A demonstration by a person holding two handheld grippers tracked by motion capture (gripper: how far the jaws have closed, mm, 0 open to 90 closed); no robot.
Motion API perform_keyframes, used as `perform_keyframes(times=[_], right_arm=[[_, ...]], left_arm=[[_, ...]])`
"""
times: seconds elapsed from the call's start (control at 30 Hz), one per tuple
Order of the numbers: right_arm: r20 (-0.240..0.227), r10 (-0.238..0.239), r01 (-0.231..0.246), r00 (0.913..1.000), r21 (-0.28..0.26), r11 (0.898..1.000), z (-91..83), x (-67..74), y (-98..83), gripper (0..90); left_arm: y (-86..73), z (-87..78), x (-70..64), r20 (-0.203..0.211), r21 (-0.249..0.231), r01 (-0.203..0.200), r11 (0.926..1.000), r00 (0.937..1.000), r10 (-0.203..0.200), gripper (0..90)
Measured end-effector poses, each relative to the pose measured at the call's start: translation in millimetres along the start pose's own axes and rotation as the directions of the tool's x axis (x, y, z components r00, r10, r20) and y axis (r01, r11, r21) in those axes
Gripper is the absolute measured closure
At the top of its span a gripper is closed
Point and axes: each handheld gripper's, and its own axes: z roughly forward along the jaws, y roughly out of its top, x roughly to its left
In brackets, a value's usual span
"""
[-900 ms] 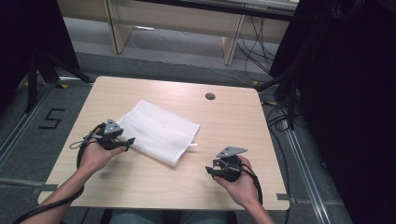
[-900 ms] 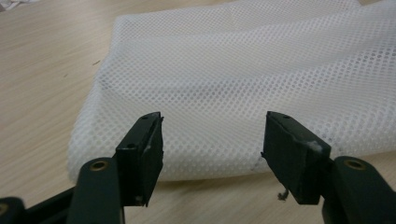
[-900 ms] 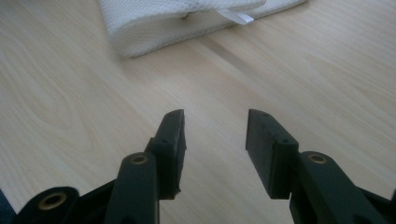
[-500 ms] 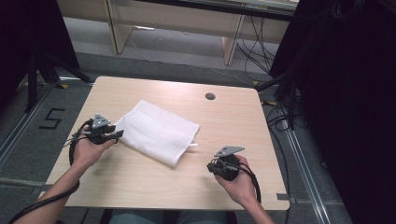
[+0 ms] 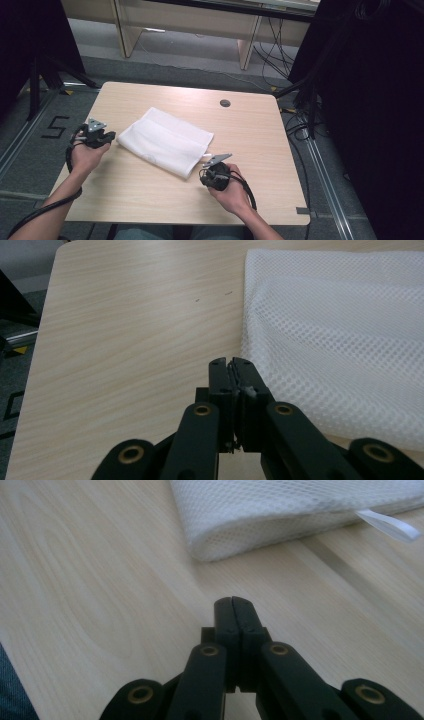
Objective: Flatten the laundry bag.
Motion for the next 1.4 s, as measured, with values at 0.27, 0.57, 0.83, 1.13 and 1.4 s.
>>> perform_keyframes(times=[0.27, 0.57, 0.83, 1.13, 1.4], right_arm=[[-0.001, -0.028, 0.028, 0.9996, 0.030, 0.999, 19.8, 0.4, 15.8, 90.0], [-0.002, -0.030, 0.030, 0.9996, 0.041, 0.999, 30.0, 2.4, 22.9, 90.0], [0.039, -0.001, 0.000, 0.9992, 0.036, 0.999, 30.6, -14.2, 21.2, 90.0], [0.075, 0.071, -0.074, 0.9947, 0.037, 0.997, 25.4, -30.4, 19.9, 90.0], [0.112, 0.119, -0.122, 0.9866, 0.021, 0.992, 14.9, -48.3, 15.9, 87.8]], left_arm=[[2.7, 8.7, -2.9, 0.010, 0.071, -0.100, 0.9925, 0.9950, 0.099, 88.3], [-1.5, 10.9, -2.6, 0.065, 0.109, -0.119, 0.9869, 0.9916, 0.112, 88.8], [-7.4, 6.2, -13.1, 0.131, 0.143, -0.154, 0.9777, 0.9821, 0.135, 88.4], [-13.9, -4.5, -32.3, 0.198, 0.179, -0.224, 0.9581, 0.9621, 0.188, 88.6], [-16.5, -19.5, -56.1, 0.260, 0.235, -0.321, 0.9176, 0.9305, 0.259, 88.9]])
